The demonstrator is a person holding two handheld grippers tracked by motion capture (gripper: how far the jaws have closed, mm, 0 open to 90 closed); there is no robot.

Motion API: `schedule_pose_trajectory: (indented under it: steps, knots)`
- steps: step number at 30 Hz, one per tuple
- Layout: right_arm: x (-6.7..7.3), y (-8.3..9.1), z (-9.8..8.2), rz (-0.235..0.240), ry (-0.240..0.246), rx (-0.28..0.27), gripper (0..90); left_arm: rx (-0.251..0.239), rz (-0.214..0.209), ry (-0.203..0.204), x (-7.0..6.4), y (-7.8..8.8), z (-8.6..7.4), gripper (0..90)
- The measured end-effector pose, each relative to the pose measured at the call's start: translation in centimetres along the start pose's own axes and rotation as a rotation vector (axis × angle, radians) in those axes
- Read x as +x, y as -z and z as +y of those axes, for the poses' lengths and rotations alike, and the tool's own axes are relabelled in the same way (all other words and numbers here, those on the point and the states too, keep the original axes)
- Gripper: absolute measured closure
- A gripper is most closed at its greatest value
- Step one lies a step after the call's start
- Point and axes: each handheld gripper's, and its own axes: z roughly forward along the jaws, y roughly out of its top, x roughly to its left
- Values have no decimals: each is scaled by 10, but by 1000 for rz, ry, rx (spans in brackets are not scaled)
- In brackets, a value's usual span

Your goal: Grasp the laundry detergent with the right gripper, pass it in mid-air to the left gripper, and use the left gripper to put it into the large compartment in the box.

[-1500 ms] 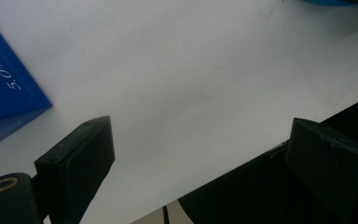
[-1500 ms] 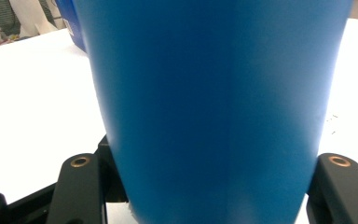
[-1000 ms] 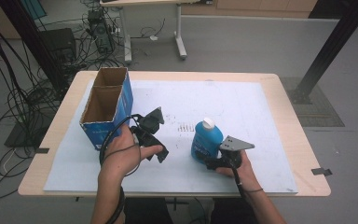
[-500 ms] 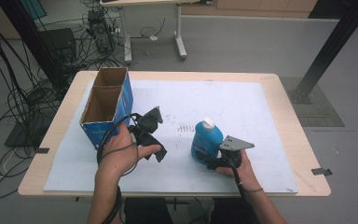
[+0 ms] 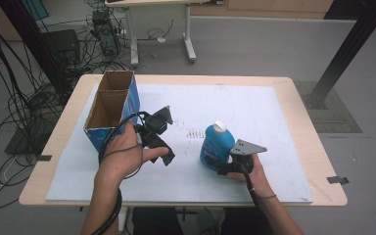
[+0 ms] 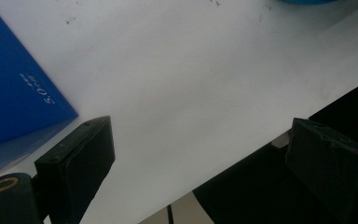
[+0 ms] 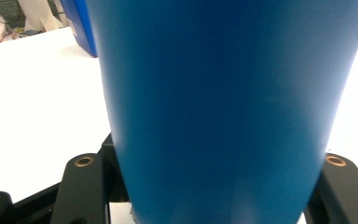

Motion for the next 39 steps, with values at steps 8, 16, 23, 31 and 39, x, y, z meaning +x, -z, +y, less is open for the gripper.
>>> schedule_pose_trajectory:
  steps: [8,16,23,31,39]
  knots:
    - [-1,2,7,22,5,2,395,-19,-7,-42,1,14,1,83]
    - [-3,5,19,66,22,7,395,-52,2,-107,1,41,5,82]
    - [-3,8,33,103,46,13,396,-25,72,-180,-3,65,13,81]
    - [-5,9,50,188,66,27,396,-31,63,-302,-11,81,21,81]
    - [-7,11,67,295,105,52,397,-60,18,-439,-14,94,27,79]
